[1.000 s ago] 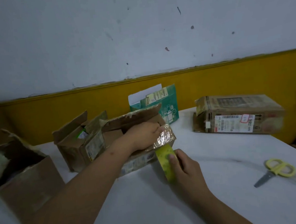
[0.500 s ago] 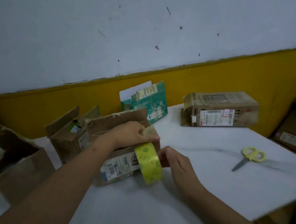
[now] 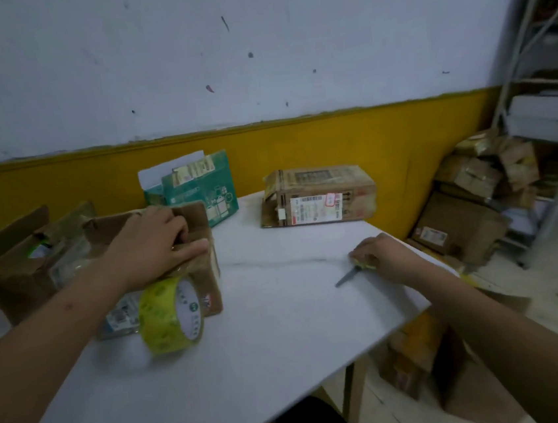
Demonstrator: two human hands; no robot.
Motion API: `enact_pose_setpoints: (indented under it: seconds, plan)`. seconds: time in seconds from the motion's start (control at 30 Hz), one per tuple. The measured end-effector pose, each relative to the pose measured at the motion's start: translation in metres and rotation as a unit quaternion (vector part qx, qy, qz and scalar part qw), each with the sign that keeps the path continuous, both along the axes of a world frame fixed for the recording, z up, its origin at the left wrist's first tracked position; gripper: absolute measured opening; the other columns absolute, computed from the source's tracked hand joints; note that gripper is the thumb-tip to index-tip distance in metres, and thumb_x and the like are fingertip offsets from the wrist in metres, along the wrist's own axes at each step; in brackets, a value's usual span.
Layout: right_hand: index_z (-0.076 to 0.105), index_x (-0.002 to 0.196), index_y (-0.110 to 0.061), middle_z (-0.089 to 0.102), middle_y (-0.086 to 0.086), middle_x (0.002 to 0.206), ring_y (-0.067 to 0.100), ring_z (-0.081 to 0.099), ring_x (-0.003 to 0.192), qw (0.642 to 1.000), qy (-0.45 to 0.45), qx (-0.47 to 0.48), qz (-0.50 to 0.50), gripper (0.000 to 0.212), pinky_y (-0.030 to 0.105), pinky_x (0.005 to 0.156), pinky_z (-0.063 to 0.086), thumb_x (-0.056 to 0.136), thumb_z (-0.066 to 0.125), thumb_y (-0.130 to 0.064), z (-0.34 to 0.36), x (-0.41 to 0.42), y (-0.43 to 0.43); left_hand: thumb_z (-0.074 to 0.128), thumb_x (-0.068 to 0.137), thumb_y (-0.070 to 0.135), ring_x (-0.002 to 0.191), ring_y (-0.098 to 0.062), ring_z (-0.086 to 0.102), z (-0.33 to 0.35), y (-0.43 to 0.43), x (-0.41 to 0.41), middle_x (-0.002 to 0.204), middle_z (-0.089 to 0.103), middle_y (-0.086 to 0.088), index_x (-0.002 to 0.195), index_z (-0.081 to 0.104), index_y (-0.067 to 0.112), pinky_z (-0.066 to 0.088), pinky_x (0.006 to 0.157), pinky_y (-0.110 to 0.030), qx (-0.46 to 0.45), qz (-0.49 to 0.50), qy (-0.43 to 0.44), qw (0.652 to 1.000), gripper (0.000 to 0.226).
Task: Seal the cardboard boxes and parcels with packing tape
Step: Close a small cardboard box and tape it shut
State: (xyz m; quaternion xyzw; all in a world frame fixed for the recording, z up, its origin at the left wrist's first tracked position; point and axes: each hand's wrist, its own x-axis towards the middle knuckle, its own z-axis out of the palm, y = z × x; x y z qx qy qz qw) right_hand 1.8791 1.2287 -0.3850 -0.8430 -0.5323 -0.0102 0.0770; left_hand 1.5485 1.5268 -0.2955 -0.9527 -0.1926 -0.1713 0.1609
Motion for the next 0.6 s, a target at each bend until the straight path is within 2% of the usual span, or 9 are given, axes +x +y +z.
enact_pose_setpoints:
  seconds: [0.1, 0.17, 0.23, 0.3, 0.43, 0.5, 0.57, 0.6]
  plan:
    - [0.062, 0.129, -0.014, 0.059, 0.006, 0.13, 0.025, 0.055, 0.117, 0.997, 0.012, -0.042, -0.066, 0.036, 0.03, 0.097, 0.044, 0.094, 0.059, -0.009, 0.014, -0.002, 0.008, 0.041, 0.074, 0.086, 0.084, -0.018, 0.041, 0.005, -0.013, 0.001, 0.089, 0.046, 0.001, 0.083, 0.049, 0.025, 0.039, 0.068, -0.036, -0.001, 0.079, -0.065, 0.995, 0.062]
    - [0.063, 0.121, -0.014, 0.062, 0.006, 0.123, 0.023, 0.057, 0.109, 0.993, 0.023, -0.053, -0.102, 0.026, 0.033, 0.089, 0.05, 0.096, 0.06, -0.019, 0.02, -0.002, 0.008, 0.051, 0.069, 0.087, 0.082, -0.02, 0.048, 0.01, -0.028, 0.002, 0.088, 0.048, -0.001, 0.084, 0.048, 0.02, 0.044, 0.064, -0.035, -0.026, 0.144, -0.099, 0.984, 0.069]
    - [0.065, 0.109, -0.015, 0.064, 0.005, 0.113, 0.021, 0.058, 0.102, 0.993, 0.02, -0.043, -0.106, 0.019, 0.033, 0.083, 0.051, 0.095, 0.062, -0.028, 0.02, -0.002, 0.005, 0.053, 0.071, 0.085, 0.076, -0.02, 0.057, 0.011, -0.038, 0.002, 0.082, 0.057, 0.0, 0.081, 0.05, 0.018, 0.05, 0.063, -0.034, -0.075, 0.2, -0.091, 0.973, 0.068]
    - [0.067, 0.104, -0.014, 0.064, 0.005, 0.109, 0.021, 0.059, 0.099, 0.992, 0.009, -0.057, -0.113, 0.019, 0.033, 0.082, 0.052, 0.095, 0.062, -0.029, 0.02, -0.003, 0.001, 0.052, 0.08, 0.078, 0.072, -0.019, 0.059, 0.007, -0.045, 0.001, 0.075, 0.06, 0.0, 0.077, 0.053, 0.019, 0.05, 0.064, -0.033, -0.125, 0.21, -0.073, 0.967, 0.059]
    - [0.071, 0.086, -0.011, 0.07, 0.008, 0.09, 0.018, 0.058, 0.074, 0.99, 0.015, -0.057, -0.126, 0.023, 0.033, 0.06, 0.044, 0.089, 0.066, -0.033, 0.023, -0.006, 0.001, 0.053, 0.095, 0.051, 0.067, -0.018, 0.055, 0.001, -0.052, -0.006, 0.07, 0.057, 0.002, 0.073, 0.054, 0.021, 0.044, 0.058, -0.032, -0.13, 0.188, -0.118, 0.966, 0.037]
    - [0.07, 0.081, -0.012, 0.069, 0.007, 0.08, 0.021, 0.061, 0.07, 0.992, 0.032, -0.004, -0.125, 0.034, 0.033, 0.054, 0.04, 0.089, 0.065, -0.044, 0.027, -0.019, 0.004, 0.05, 0.097, 0.041, 0.063, -0.018, 0.053, -0.002, -0.057, -0.015, 0.067, 0.055, 0.001, 0.069, 0.056, 0.019, 0.038, 0.054, -0.033, -0.157, 0.163, -0.155, 0.962, 0.036]
    - [0.067, 0.081, -0.015, 0.069, -0.001, 0.071, 0.018, 0.063, 0.061, 0.978, 0.13, 0.132, -0.1, 0.03, 0.028, 0.05, 0.043, 0.09, 0.065, -0.043, 0.036, -0.05, 0.021, 0.046, 0.096, 0.045, 0.064, -0.019, 0.057, -0.011, -0.061, -0.029, 0.067, 0.059, 0.0, 0.072, 0.061, 0.016, 0.042, 0.054, -0.035, -0.212, 0.138, -0.188, 0.949, 0.041]
    - [0.065, 0.084, -0.017, 0.071, -0.006, 0.07, 0.016, 0.064, 0.057, 0.956, 0.197, 0.202, -0.079, 0.022, 0.025, 0.049, 0.045, 0.091, 0.066, -0.038, 0.042, -0.07, 0.034, 0.044, 0.095, 0.051, 0.067, -0.017, 0.06, -0.018, -0.062, -0.035, 0.072, 0.062, 0.003, 0.077, 0.064, 0.017, 0.048, 0.059, -0.036, -0.238, 0.128, -0.2, 0.942, 0.043]
